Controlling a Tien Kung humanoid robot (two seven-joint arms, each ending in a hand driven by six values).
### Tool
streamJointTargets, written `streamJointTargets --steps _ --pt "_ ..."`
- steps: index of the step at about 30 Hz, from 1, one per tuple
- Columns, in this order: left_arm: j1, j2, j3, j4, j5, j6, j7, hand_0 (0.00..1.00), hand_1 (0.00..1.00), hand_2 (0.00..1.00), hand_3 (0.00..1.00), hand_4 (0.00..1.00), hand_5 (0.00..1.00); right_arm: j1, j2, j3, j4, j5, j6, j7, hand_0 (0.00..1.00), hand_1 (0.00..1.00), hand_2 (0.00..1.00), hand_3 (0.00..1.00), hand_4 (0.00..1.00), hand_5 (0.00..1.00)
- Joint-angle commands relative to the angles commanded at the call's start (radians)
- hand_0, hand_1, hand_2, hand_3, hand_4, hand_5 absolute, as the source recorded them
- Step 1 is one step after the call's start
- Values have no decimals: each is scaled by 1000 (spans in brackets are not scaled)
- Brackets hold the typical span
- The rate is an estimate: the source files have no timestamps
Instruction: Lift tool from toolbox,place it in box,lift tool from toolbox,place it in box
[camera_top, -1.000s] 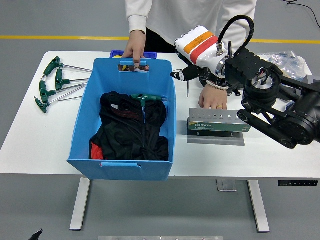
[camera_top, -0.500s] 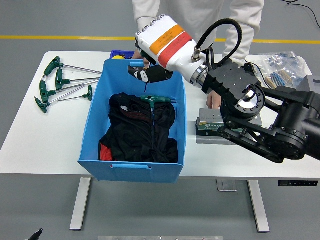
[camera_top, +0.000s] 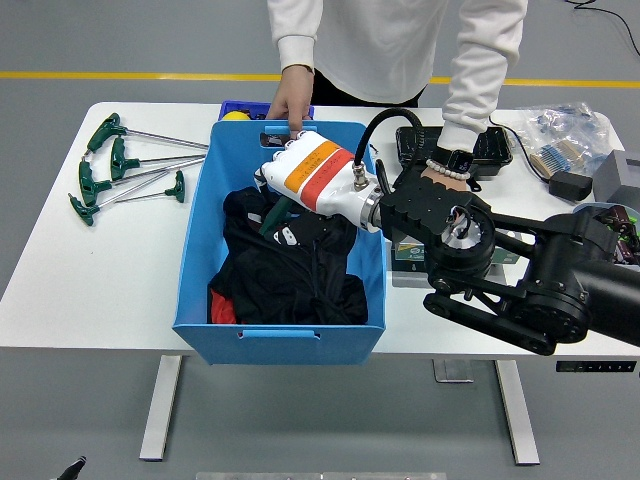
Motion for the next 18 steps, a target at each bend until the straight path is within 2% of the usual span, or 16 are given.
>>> streamJointTargets --steps 7,15,18 --pt "1 -2 -1 0 1 1 1 778 802 812 724 712 590 -8 -3 1 -5 11 4 -2 804 850 998 998 998 738" --pt "-1 -2 2 0 -2 1 0 778 801 811 724 712 590 -43 -23 35 -12 4 34 -16 814 855 998 998 998 738" --pt "0 -3 4 0 -5 1 0 778 802 812 723 712 588 -82 -45 73 -13 8 1 8 820 851 974 963 998 736"
